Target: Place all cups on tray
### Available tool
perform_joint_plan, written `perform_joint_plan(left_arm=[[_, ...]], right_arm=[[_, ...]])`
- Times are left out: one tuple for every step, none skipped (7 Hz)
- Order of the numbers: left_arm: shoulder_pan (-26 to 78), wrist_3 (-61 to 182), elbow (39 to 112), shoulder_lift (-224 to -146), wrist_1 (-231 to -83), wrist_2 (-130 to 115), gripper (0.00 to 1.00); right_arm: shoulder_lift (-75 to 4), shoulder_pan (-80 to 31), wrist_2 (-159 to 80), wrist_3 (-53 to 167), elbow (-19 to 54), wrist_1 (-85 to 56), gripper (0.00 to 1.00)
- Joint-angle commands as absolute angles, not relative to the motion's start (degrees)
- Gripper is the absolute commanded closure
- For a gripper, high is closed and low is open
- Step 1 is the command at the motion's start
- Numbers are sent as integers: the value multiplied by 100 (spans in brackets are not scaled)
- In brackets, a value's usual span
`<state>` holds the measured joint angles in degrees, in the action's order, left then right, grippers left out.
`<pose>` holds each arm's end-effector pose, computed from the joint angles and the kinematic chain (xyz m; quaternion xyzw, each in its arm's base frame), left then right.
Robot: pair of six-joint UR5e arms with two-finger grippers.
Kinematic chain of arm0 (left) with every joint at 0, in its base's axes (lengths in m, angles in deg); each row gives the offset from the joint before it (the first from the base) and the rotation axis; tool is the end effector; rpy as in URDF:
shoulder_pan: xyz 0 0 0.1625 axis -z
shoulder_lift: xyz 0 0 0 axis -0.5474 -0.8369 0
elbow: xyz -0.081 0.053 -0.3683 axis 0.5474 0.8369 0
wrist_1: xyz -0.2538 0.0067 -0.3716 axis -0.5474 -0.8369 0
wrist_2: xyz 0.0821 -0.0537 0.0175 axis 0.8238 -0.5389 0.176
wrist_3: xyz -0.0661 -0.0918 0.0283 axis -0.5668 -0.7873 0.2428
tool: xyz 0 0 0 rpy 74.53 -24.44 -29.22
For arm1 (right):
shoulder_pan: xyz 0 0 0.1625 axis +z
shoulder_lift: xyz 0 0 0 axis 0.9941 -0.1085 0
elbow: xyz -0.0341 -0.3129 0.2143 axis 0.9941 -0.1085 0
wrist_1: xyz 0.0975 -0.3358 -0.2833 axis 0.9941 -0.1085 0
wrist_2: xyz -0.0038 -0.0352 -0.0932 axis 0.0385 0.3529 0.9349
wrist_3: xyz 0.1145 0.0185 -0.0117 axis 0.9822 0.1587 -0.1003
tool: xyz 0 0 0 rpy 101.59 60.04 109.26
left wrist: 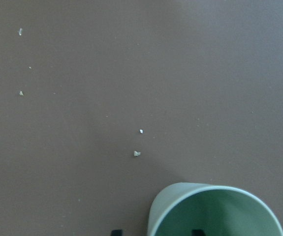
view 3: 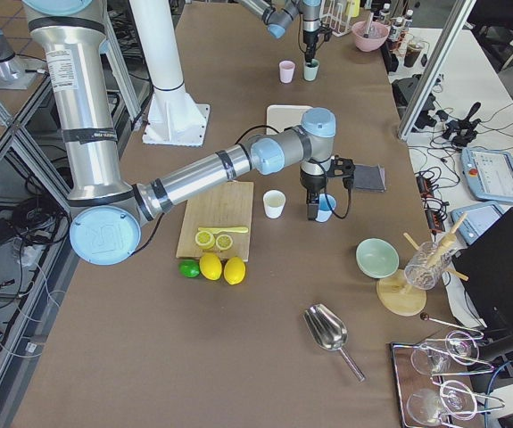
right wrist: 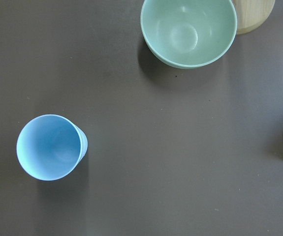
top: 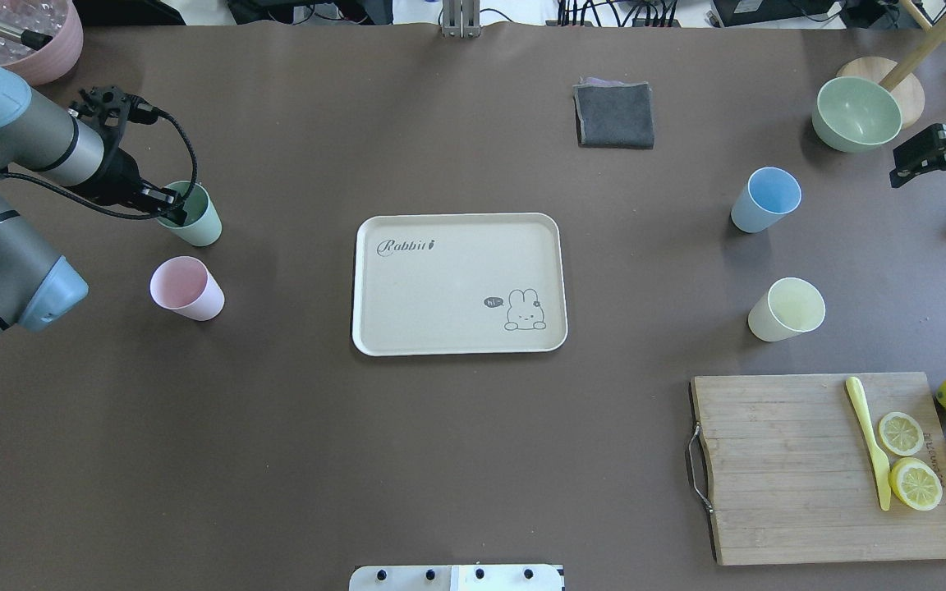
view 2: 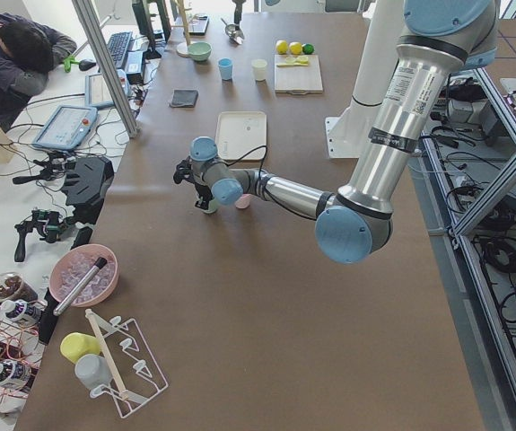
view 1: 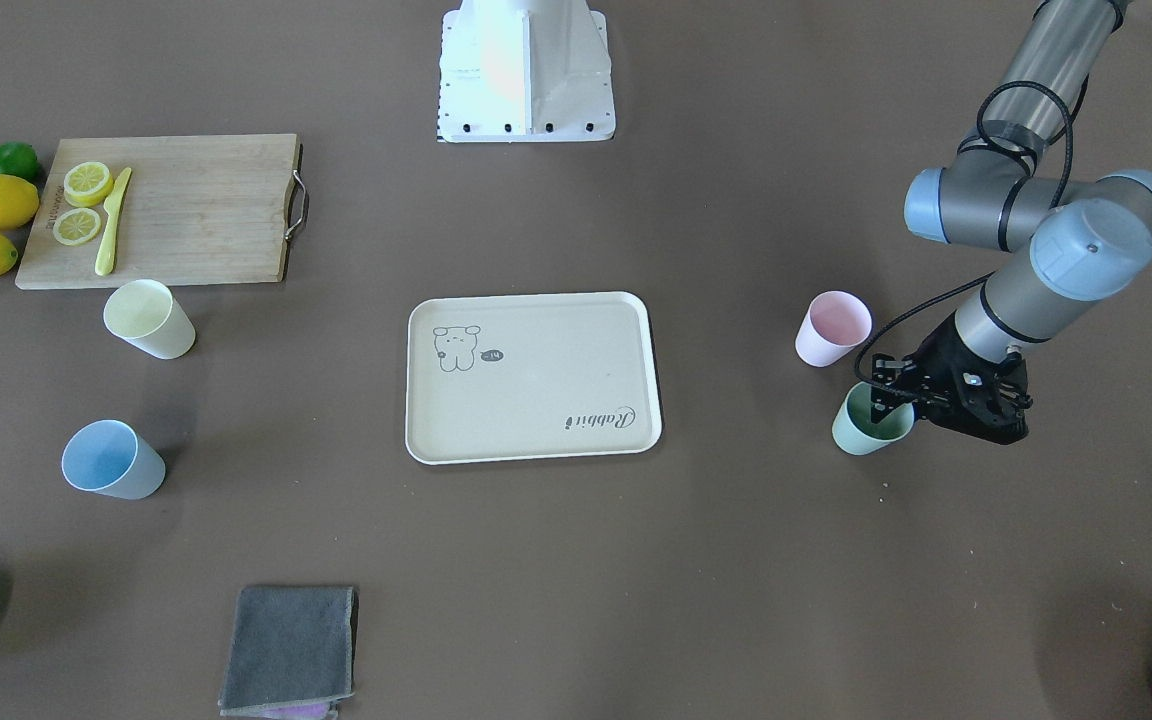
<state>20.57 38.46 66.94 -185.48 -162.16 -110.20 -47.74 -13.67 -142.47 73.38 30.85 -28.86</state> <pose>0.3533 -0.5959 0.4250 0.1272 0.4354 0.1082 0.8846 -0.1343 -0.5615 0.4092 0.0386 -0.3572 0.0425 0.9323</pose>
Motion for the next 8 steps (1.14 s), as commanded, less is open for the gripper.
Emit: perform_joint_plan(left_arm=[[1955, 3715, 6900, -18575, -16204, -11017, 100], [1946, 3575, 7023, -18688, -16135, -11026, 100], [1920, 3043, 7007, -19081, -15995, -11026, 100], [1789, 2716, 7024, -19459, -15610, -11009, 100], [1474, 2451, 7015, -19820, -15293, -10730, 100], [1106, 2136, 6928, -20076, -15273, -10388, 100], [1032, 1958, 6693, -20435, -15081, -10359, 100], [893, 1957, 6655, -20543, -14923, -10315, 100]], right_arm=[[-4784, -1364, -14246, 7341, 2999, -2745, 0], [-4784, -1364, -14246, 7341, 2999, -2745, 0], [-4784, -1372, -14246, 7341, 2999, -2745, 0], [-4802, -1372, -14246, 7341, 2999, -2745, 0], [-4810, -1381, -14246, 7341, 2990, -2745, 0], [-4810, -1381, -14246, 7350, 2955, -2745, 1], [-4802, -1381, -14246, 7350, 2929, -2745, 1], [-4802, -1381, -14246, 7350, 2929, -2745, 1]])
